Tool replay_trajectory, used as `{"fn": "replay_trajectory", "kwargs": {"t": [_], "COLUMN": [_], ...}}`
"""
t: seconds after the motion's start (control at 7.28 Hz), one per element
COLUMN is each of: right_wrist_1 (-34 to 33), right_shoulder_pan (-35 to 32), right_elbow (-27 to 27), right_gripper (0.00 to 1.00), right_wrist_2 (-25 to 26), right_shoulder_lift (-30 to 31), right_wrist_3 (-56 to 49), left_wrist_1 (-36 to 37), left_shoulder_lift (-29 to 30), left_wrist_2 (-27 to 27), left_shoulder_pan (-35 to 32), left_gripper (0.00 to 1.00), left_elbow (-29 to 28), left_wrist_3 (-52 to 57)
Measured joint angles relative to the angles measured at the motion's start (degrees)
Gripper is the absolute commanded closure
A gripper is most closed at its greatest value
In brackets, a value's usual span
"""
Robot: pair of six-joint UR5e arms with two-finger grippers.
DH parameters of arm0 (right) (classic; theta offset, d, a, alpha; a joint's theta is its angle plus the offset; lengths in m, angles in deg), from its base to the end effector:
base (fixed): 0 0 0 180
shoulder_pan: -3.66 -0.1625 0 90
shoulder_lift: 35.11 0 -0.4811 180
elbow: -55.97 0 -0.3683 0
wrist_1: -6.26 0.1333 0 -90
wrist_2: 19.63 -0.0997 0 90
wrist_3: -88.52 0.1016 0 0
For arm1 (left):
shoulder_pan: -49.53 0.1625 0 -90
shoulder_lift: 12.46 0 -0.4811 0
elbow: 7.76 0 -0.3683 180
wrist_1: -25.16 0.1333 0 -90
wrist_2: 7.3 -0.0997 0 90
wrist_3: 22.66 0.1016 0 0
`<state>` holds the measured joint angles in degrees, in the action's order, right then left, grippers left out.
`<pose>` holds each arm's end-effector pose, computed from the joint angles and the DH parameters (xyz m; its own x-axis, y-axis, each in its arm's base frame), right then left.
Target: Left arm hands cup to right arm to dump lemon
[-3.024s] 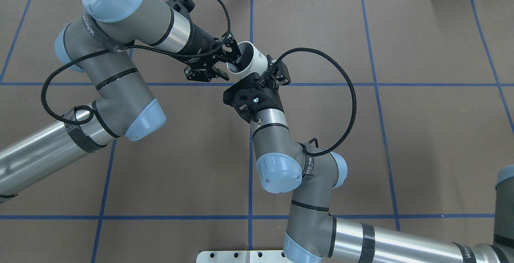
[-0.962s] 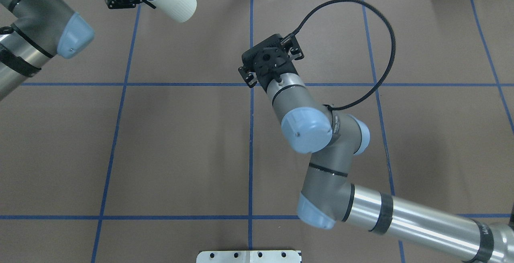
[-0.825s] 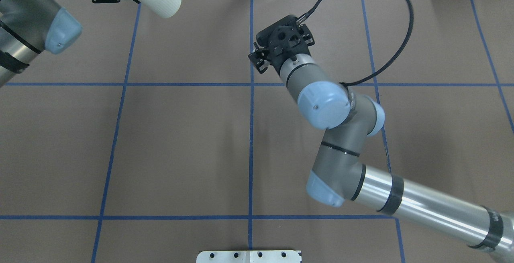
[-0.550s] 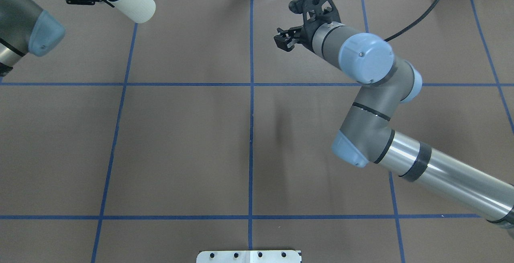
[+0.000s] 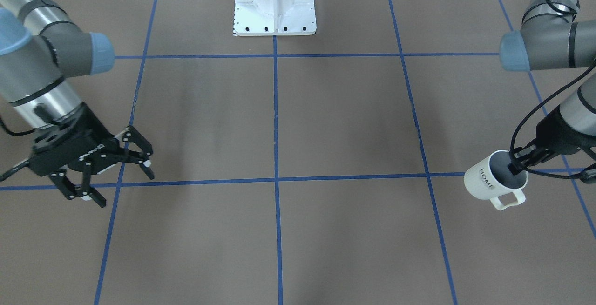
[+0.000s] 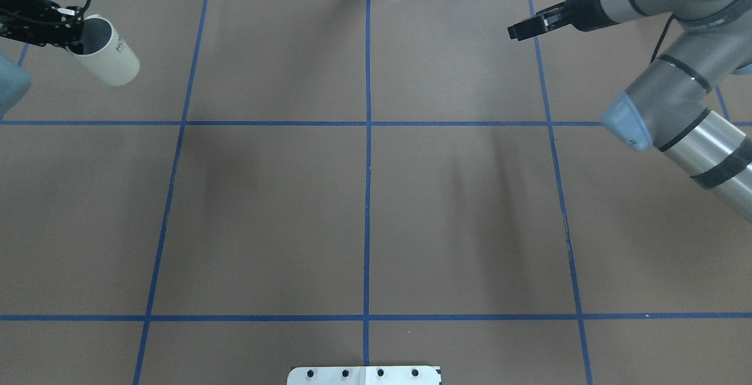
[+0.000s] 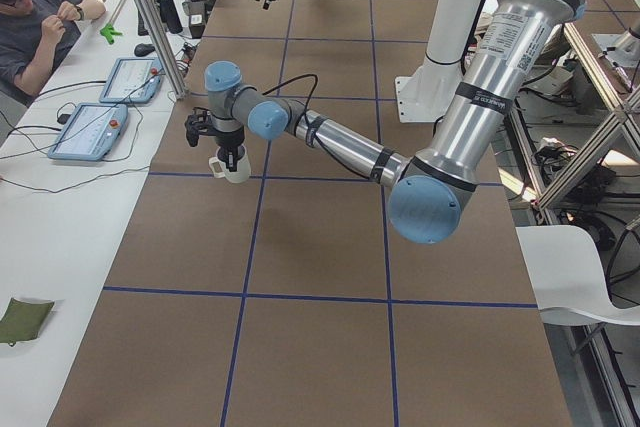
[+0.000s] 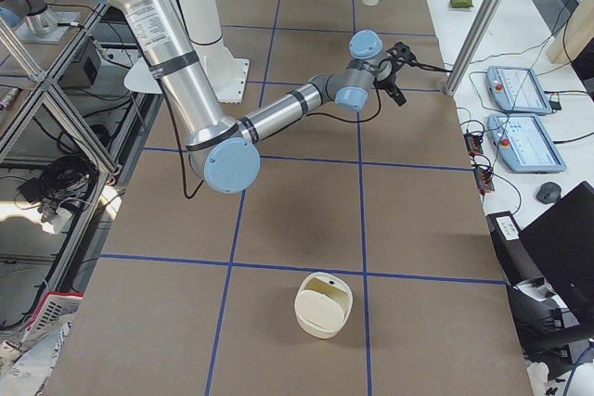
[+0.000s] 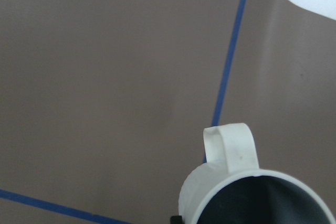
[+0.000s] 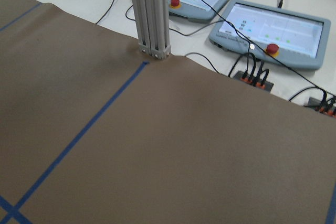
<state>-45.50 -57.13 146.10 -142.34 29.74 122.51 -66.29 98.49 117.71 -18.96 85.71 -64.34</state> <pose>-0.2529 -0.6130 0.3896 0.5349 -0.4729 0.7002 -0.0982 0.7883 0.6074 0.1625 -0.6168 0.4909 0.7200 -0.1584 -0.6757 0.1993 0.9798 -0.0174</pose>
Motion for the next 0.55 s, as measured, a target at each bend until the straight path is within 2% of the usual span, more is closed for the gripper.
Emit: {"fn": "replay_trajectory", "kwargs": {"t": [0.14, 0.27, 0.55], "right_wrist_1": [-3.4, -7.0, -13.6], "right_shoulder_pan": [-4.3, -7.6, -11.4], "right_elbow": [1.0, 2.8, 7.3], "right_gripper": [0.0, 0.0, 0.0], "right_wrist_2": [-7.4, -12.5, -18.6], "right_shoulder_lift": [1.7, 4.0, 9.1], "right_wrist_3": [-0.1, -0.2, -0.7], "left_wrist_1": [4.5, 5.8, -2.2], "left_shoulder_lift": [-4.0, -8.4, -17.0], "left_wrist_2": [-1.7, -2.6, -3.0], "left_shoulder_pan": [-0.1, 0.0, 2.5], "left_gripper": [1.0, 1.0, 1.0], "left_elbow": [4.2, 7.7, 10.9], "left_wrist_3": [5.3, 6.9, 1.3]}}
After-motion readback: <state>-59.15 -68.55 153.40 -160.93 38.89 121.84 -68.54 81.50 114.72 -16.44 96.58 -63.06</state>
